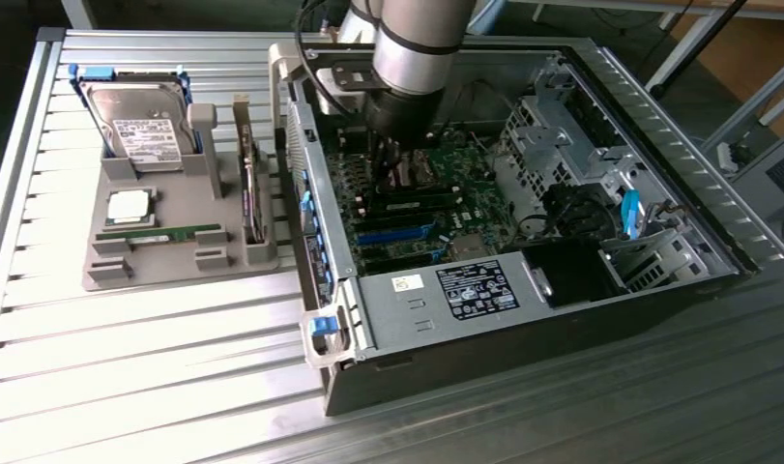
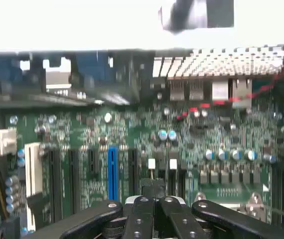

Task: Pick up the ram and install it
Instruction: 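Press down the ram until it locks into place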

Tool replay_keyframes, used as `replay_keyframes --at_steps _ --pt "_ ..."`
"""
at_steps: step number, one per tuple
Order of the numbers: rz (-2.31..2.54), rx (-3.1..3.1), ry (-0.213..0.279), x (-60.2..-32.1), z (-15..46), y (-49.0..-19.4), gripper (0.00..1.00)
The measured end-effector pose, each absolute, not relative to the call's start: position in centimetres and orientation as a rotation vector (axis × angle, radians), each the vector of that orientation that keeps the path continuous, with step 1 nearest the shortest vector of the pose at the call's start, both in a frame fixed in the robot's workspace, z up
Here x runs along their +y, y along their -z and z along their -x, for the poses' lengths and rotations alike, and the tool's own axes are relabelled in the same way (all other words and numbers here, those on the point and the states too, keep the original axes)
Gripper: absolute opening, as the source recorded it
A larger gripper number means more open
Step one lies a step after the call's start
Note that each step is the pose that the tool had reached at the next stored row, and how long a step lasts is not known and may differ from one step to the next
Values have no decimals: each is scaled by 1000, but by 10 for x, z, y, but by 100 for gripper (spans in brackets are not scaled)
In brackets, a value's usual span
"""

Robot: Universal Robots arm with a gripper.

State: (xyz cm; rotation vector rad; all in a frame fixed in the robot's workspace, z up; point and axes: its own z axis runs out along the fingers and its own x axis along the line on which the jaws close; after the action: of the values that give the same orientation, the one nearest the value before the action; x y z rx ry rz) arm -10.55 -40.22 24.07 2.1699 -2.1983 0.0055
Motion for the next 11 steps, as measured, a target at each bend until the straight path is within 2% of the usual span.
replay_keyframes --at_steps 8,11 --pt "-2169 -2198 -6 -402 104 -229 9" --pt "-2170 -2198 -5 -402 103 -243 9"
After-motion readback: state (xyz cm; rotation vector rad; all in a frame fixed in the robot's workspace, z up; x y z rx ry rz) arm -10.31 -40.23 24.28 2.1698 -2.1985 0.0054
